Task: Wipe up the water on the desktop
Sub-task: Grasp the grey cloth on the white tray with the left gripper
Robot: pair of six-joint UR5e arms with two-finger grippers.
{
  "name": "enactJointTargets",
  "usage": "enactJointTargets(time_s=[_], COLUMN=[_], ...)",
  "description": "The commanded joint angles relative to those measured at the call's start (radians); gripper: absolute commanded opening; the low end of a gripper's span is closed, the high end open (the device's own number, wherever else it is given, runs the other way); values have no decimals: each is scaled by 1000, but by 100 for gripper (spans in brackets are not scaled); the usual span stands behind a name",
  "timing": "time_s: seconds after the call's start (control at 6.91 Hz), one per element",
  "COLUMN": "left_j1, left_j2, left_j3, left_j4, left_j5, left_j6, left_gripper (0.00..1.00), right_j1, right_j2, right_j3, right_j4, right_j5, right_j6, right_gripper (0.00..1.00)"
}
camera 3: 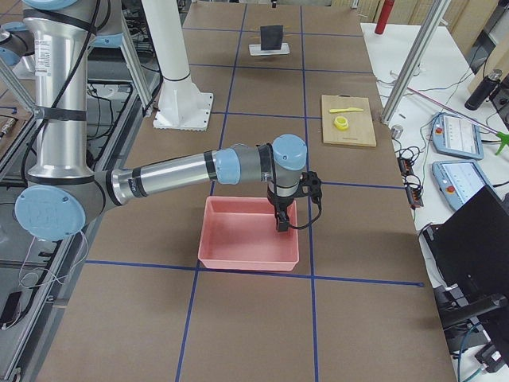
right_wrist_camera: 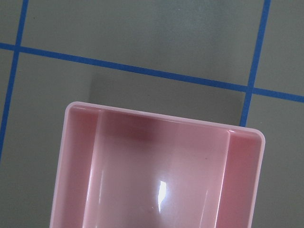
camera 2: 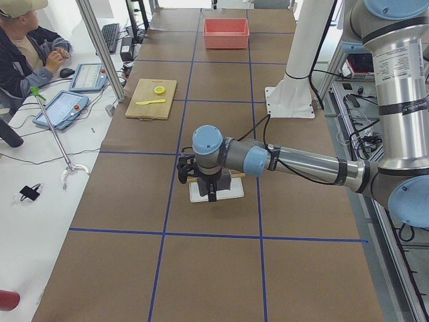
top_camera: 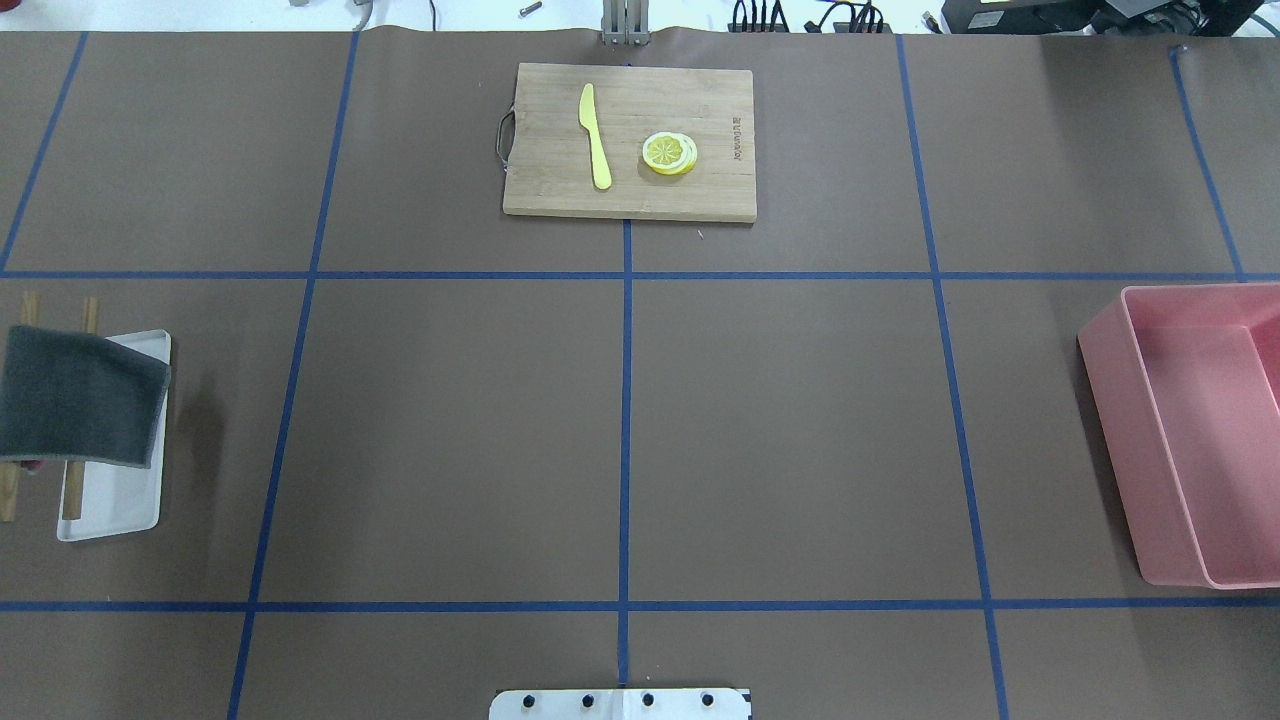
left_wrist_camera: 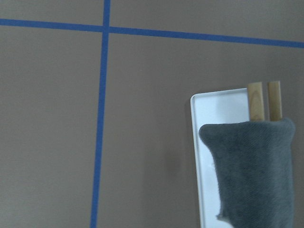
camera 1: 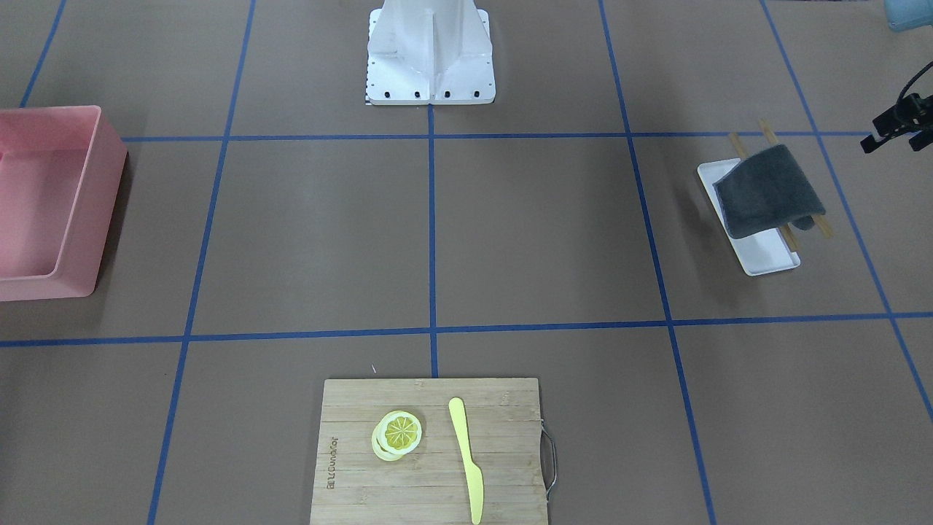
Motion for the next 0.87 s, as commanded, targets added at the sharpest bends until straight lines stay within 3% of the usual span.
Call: enactJointTargets(time_s=[0.0,0.14,0.72], left_j1=[177,194,206], left_j2=[-26,-22,-24], left_j3=[2,12,55], left_j4=[-119,-163,-168], left_j5=[13,12,50], left_j6=[-293,-379,-394], left_gripper=[98,98,97], right_j1=[-9,-15,-41], right_j2=[-1,3,9], right_j3=[-6,-6,-15], right_j4=[17,19,19], right_j5=[16,25,23], right_j6=[0,-1,-3], right_gripper=[100,100,100])
